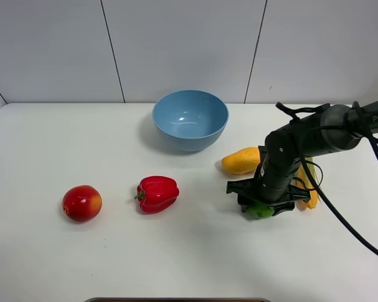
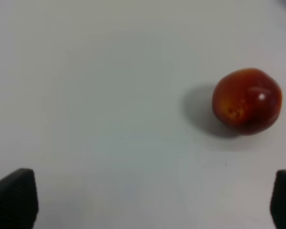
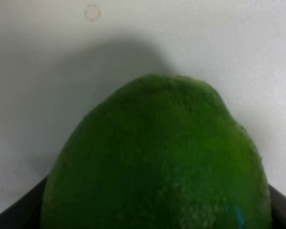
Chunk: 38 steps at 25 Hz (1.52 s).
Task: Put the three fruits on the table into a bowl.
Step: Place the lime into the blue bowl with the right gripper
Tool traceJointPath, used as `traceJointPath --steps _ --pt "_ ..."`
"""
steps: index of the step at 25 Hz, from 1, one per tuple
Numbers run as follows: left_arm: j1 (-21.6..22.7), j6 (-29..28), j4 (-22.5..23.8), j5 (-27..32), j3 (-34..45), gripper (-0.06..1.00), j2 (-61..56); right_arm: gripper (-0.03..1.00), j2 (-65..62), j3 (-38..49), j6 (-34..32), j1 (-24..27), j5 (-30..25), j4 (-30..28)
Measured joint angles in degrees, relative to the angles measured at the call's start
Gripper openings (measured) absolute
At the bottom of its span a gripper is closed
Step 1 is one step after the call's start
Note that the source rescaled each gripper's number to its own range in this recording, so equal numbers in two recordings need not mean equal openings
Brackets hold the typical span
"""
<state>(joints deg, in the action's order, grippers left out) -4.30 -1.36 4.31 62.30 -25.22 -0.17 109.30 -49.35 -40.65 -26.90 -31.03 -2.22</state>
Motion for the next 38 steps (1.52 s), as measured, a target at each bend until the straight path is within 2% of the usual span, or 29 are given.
traceJointPath --steps 19,33,38 --pt "0.00 0.07 0.00 0.00 0.00 1.00 0.00 0.12 -4.35 0.00 0.00 0.00 -1.27 -1.62" --pt "0.00 0.00 0.00 0.00 0.00 1.00 0.00 0.12 -20.28 0.04 -1.35 0.00 -6.29 -8.19" --pt "0.00 0.05 0.00 0.00 0.00 1.00 0.00 0.12 -26.36 0.04 -1.35 0.00 -6.36 -10.14"
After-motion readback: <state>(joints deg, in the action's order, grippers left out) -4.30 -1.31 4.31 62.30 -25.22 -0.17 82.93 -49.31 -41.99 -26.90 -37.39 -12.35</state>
